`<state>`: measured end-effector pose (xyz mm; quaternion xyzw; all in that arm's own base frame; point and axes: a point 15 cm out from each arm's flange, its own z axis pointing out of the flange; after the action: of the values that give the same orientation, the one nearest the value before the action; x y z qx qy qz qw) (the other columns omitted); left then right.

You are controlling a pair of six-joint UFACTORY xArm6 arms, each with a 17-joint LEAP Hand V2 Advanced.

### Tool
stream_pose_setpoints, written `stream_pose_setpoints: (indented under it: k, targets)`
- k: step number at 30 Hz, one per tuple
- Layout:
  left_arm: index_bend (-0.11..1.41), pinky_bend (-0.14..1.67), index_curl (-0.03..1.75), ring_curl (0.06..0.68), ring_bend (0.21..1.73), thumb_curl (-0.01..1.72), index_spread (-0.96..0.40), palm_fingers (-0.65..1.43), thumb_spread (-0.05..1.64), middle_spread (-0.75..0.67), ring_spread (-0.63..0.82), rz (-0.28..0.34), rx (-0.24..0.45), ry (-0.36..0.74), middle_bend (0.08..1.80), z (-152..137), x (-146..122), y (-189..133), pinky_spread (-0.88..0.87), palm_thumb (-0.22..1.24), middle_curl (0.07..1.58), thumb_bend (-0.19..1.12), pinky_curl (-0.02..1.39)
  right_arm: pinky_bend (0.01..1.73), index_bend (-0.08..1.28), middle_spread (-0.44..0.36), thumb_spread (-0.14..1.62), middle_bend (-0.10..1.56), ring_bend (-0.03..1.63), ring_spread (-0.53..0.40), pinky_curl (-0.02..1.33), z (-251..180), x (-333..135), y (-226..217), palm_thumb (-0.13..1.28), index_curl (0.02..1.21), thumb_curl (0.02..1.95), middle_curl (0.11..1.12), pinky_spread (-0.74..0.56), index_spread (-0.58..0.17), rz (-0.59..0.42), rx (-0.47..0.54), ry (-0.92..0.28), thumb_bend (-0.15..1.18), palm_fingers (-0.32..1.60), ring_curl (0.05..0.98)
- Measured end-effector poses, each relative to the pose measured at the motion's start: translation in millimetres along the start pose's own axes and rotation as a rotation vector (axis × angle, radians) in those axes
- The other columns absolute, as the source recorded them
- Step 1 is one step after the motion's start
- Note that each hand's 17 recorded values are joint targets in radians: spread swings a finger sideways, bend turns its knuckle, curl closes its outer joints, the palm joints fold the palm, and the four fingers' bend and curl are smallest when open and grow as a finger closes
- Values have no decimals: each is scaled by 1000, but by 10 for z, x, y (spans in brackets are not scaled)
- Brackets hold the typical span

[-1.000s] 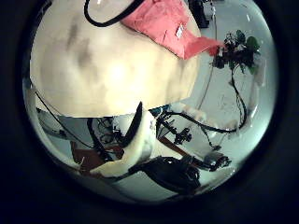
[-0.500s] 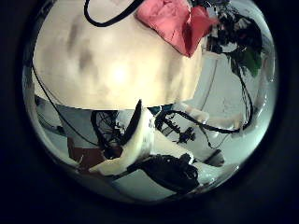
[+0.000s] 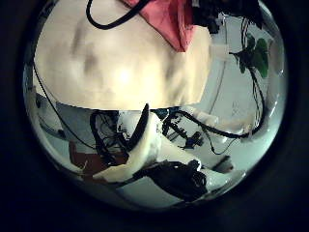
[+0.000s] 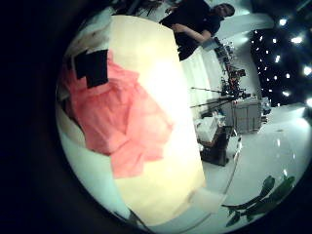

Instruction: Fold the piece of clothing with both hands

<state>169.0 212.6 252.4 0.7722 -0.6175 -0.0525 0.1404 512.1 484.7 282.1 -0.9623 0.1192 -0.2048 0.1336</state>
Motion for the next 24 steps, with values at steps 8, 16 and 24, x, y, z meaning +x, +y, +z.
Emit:
stream_pose_setpoints:
  k: [8,16,24]
  targets:
    - [216,190,431,222,296,240,20,149,1310,247,505,5,-3,-10,173,52,106,36,503,245,262,-11,285,901,333,-66,1498,732,1138,-224,737,-369,250,-66,814,621,502,597,-250,-252,88,85,-18,-15,18,613]
    - [212,191,433,224,299,247,19,159,1305,236,501,32,16,-46,174,-70,337,-5,502,268,264,-10,285,771,368,-65,1570,586,910,-141,631,-1296,816,133,676,537,364,497,81,-369,219,161,5,-9,96,478]
    - [204,191,435,225,303,249,9,167,1300,228,504,86,31,-66,173,-174,631,-62,498,275,267,-11,286,568,427,-96,1607,576,787,-103,523,-1941,1424,890,719,509,295,459,276,-421,394,122,28,51,201,408]
